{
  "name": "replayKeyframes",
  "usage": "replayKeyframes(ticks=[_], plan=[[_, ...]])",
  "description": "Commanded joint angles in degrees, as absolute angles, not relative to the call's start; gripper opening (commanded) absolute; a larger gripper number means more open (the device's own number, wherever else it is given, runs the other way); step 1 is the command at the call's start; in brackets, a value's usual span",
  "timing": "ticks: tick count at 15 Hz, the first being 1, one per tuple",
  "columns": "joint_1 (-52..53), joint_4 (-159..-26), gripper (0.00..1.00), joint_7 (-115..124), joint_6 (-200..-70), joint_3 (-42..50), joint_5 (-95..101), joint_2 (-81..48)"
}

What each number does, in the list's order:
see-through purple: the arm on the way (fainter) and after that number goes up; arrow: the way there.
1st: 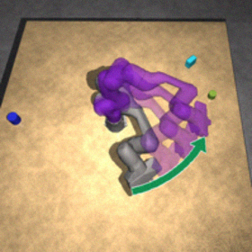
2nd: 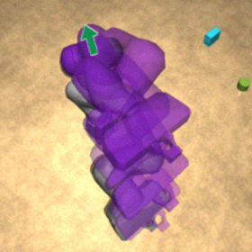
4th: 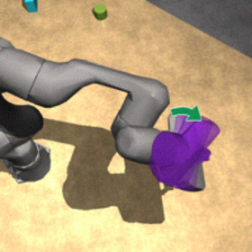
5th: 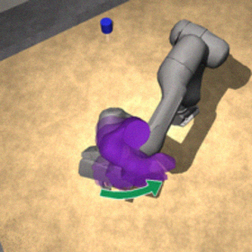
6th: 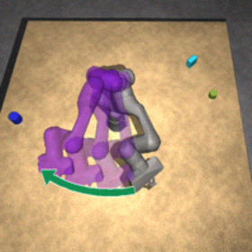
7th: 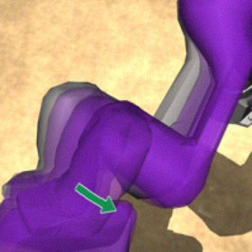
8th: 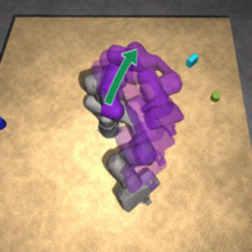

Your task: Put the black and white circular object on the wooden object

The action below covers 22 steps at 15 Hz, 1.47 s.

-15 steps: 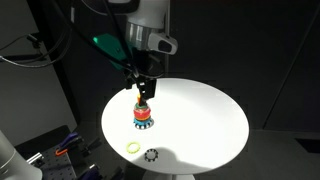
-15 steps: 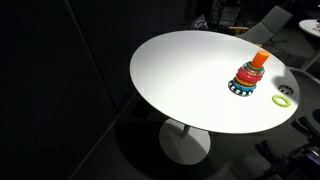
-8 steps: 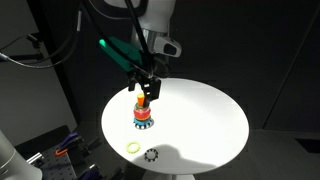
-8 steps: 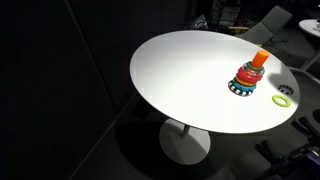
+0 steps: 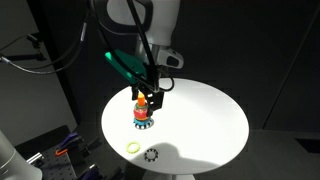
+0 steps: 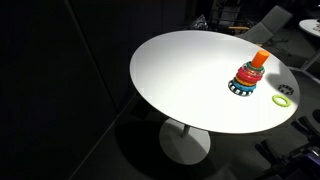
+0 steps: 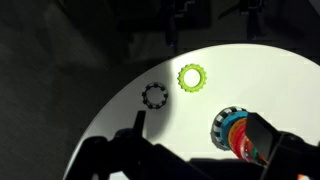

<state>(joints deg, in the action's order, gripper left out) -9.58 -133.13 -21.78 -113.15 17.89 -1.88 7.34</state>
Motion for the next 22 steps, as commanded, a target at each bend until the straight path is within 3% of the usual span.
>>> replayKeyframes(ticks=[1,22], plan=[[-11.0,-134.6,1.00,-21.6,-118.7,16.8,0.1,4.2],[-13.4,-143.0,1.00,-18.6,-149.9,14.7,5.9,-12.8]])
